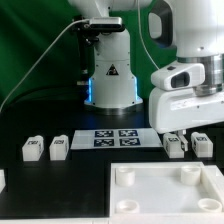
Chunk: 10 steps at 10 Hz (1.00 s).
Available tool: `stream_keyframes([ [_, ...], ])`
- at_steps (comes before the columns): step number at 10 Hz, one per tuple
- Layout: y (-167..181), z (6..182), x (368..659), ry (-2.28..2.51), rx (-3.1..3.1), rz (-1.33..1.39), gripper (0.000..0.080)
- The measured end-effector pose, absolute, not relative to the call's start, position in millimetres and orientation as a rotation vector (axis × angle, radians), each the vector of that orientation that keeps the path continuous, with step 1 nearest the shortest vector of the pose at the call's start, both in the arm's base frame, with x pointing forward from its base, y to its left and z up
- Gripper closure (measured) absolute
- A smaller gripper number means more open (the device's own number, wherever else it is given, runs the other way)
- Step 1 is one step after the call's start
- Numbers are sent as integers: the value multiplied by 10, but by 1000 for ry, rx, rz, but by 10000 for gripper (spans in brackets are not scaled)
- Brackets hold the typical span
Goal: Assemble one leg
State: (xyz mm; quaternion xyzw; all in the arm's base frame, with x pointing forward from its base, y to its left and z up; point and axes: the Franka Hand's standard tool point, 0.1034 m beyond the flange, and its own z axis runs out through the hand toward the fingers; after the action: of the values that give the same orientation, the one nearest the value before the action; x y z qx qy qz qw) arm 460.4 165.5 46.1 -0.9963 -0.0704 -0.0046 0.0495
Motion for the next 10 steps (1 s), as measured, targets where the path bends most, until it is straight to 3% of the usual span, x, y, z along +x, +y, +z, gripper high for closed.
stream_keyframes([
  [4, 1655, 431, 4539, -216, -3044, 169, 151],
  [8, 1783, 518, 4308, -167, -2969, 975, 151],
  [10, 1811, 464, 4261, -157, -2889, 1261, 151],
])
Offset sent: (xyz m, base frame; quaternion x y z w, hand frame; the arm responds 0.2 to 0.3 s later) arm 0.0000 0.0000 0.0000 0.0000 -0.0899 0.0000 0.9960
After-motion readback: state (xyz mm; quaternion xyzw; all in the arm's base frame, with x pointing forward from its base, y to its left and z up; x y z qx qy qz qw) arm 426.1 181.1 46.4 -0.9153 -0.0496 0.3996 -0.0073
